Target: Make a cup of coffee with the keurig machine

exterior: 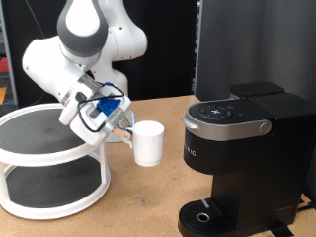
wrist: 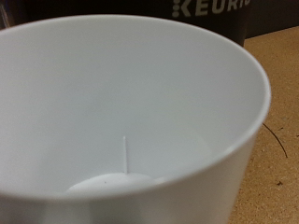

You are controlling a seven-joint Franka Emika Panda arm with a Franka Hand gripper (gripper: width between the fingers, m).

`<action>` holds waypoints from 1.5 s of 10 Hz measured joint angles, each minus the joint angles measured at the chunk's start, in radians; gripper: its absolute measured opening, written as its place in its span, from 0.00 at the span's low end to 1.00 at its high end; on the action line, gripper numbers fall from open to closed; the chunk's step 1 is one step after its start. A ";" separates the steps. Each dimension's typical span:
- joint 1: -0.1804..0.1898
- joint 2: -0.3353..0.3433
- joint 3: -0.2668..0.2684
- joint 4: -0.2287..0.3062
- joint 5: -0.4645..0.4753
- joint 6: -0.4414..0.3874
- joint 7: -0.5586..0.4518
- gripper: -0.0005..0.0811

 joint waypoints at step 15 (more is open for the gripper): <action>0.039 0.267 0.102 0.067 0.219 0.058 -0.089 0.09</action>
